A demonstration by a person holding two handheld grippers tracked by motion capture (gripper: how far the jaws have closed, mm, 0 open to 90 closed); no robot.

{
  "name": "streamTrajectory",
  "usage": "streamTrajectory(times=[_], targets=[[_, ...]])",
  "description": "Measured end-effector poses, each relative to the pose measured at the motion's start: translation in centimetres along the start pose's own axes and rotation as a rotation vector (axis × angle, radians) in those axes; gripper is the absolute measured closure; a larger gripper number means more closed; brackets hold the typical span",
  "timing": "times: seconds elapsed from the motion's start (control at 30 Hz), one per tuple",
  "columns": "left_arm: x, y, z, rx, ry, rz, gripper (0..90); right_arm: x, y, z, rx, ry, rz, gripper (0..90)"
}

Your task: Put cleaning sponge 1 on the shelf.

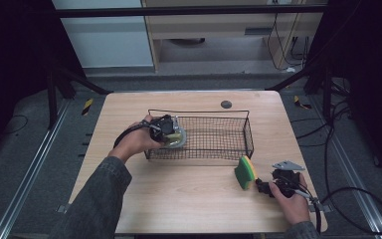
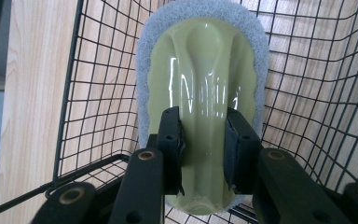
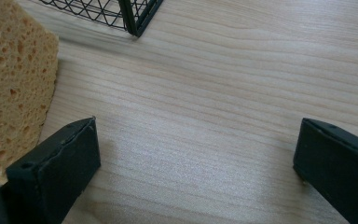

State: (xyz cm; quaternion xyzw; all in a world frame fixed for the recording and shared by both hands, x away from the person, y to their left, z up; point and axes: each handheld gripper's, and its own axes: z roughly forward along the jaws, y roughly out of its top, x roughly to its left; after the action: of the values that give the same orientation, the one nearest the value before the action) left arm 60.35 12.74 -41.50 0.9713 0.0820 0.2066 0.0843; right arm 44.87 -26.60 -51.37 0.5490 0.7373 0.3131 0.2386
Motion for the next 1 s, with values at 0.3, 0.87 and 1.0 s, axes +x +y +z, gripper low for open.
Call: streamTrajectory(times=[0.3, 0.87, 1.0], targets=[[-0.1, -0.1, 0.3, 0.006, -0.019, -0.014, 70.8, 0.0, 0.0, 0.0, 0.002, 0.004, 0.004, 0.7], [0.1, -0.4, -2.1, -0.089, 0.0, -0.058, 63.9, 0.0, 0.0, 0.0, 0.002, 0.004, 0.005, 0.7], [0.1, -0.5, -3.2, -0.125, 0.012, -0.075, 59.9, 0.0, 0.0, 0.0, 0.002, 0.003, 0.005, 0.8]])
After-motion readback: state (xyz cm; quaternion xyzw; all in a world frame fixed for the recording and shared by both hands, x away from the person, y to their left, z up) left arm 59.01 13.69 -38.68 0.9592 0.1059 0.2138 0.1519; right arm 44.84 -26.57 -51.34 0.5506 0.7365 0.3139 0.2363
